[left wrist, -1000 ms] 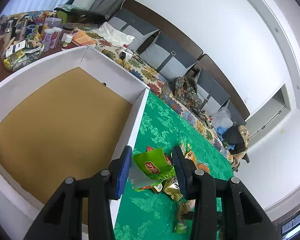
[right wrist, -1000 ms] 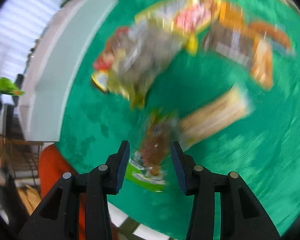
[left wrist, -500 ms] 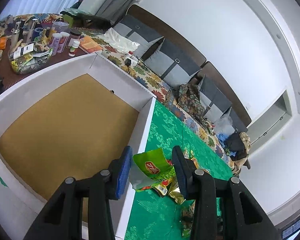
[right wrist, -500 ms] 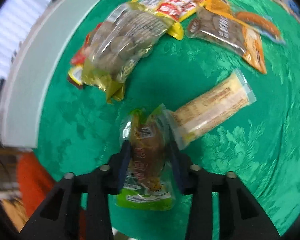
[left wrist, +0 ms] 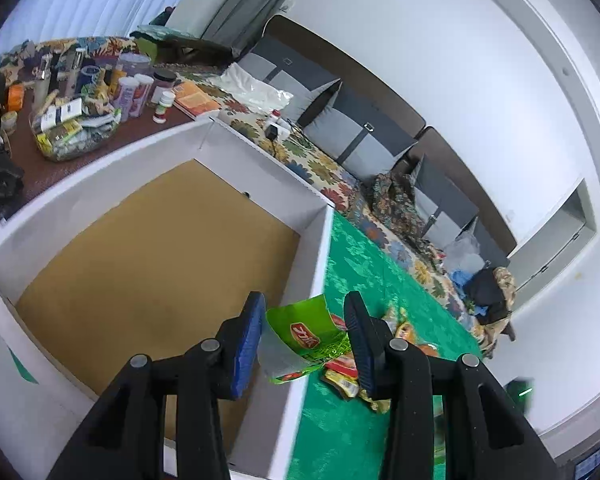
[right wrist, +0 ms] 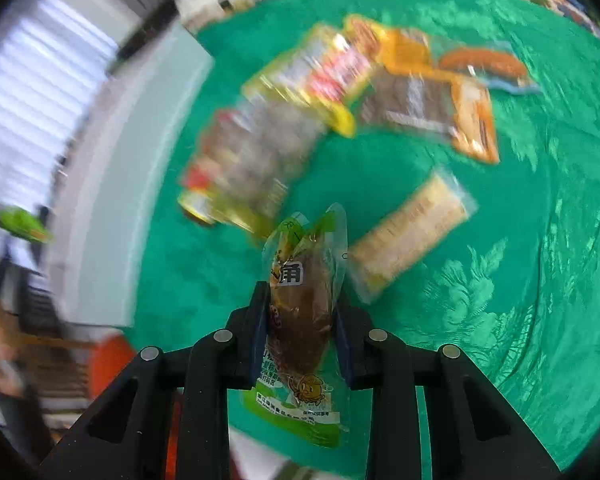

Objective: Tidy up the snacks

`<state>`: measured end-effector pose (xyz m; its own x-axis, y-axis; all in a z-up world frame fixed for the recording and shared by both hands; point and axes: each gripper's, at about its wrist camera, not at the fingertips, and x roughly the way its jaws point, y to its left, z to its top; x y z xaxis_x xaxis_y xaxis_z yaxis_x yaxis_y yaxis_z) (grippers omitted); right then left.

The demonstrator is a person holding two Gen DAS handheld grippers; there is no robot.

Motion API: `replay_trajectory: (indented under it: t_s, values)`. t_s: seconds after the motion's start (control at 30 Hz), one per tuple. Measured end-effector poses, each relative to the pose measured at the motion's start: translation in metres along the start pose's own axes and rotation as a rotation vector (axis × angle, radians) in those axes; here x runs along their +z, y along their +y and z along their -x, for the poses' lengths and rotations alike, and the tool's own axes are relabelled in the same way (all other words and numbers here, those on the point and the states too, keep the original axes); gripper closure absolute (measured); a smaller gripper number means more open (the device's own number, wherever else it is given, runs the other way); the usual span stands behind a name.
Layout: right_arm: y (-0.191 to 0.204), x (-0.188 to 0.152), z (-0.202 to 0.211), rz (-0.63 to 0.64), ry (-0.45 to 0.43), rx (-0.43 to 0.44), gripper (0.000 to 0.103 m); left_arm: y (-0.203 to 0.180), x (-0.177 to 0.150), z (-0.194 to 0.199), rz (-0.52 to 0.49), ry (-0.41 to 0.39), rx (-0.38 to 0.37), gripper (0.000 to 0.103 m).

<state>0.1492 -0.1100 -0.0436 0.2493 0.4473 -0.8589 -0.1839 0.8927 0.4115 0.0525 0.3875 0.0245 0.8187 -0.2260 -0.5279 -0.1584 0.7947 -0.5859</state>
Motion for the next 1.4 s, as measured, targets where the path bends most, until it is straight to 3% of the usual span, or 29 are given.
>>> replay_trajectory:
  t_s: [0.13,0.23,0.37,0.47,0.5,0.53,0.57,0.6,0.63,0.7,0.8,0.9,1.07,1.17,1.2,1.3,1.4]
  values:
    - [0.058,0.030,0.032,0.060,-0.076,0.136,0.073,0.012,0.006,0.002,-0.019,0.011,0.057,0.062]
    - [0.129,0.056,0.038,0.147,-0.111,0.245,0.073,0.026,0.007,0.000,-0.030,0.027,0.119,0.062]
    - [0.221,0.073,0.015,0.244,-0.123,0.323,0.073,0.050,0.005,-0.001,-0.032,0.050,0.221,0.062]
    - [0.268,0.084,-0.014,0.289,-0.119,0.352,0.072,0.068,0.003,0.000,-0.009,0.057,0.268,0.060]
    - [0.281,0.085,-0.026,0.298,-0.115,0.355,0.068,0.074,0.003,0.000,0.008,0.061,0.277,0.051]
    - [0.291,0.079,-0.026,0.304,-0.116,0.358,0.058,0.080,0.003,0.000,0.021,0.067,0.283,0.030]
    - [0.298,0.080,-0.036,0.304,-0.119,0.357,0.055,0.084,0.003,-0.001,0.037,0.070,0.294,0.019]
    - [0.302,0.081,-0.046,0.296,-0.106,0.347,0.043,0.087,0.002,0.000,0.045,0.060,0.303,0.010]
    - [0.303,0.077,-0.047,0.289,-0.095,0.339,0.042,0.087,0.001,0.002,0.049,0.048,0.311,0.009]
    - [0.297,0.076,-0.046,0.264,-0.090,0.331,0.042,0.081,-0.002,0.001,0.029,0.045,0.321,0.009]
    - [0.277,0.074,-0.035,0.260,-0.161,0.268,0.043,0.052,-0.010,-0.007,-0.076,0.006,0.362,0.009]
    - [0.233,0.056,-0.023,0.294,-0.261,0.113,0.043,0.006,-0.021,-0.024,-0.215,-0.051,0.328,0.009]
    - [0.118,0.002,-0.011,0.320,-0.347,-0.184,0.043,-0.049,-0.037,-0.090,-0.442,-0.007,0.365,0.009]
    - [0.039,-0.025,0.004,0.245,-0.364,-0.306,0.043,-0.056,-0.046,-0.138,-0.447,0.136,0.376,0.010]
    - [0.015,-0.031,0.010,0.218,-0.368,-0.338,0.043,-0.060,-0.048,-0.148,-0.432,0.178,0.367,0.015]
    - [-0.058,-0.050,0.032,0.117,-0.385,-0.443,0.043,-0.071,-0.059,-0.151,-0.454,0.161,0.342,0.017]
    - [-0.119,-0.068,0.056,0.029,-0.411,-0.529,0.043,-0.075,-0.070,-0.146,-0.430,0.162,0.333,0.026]
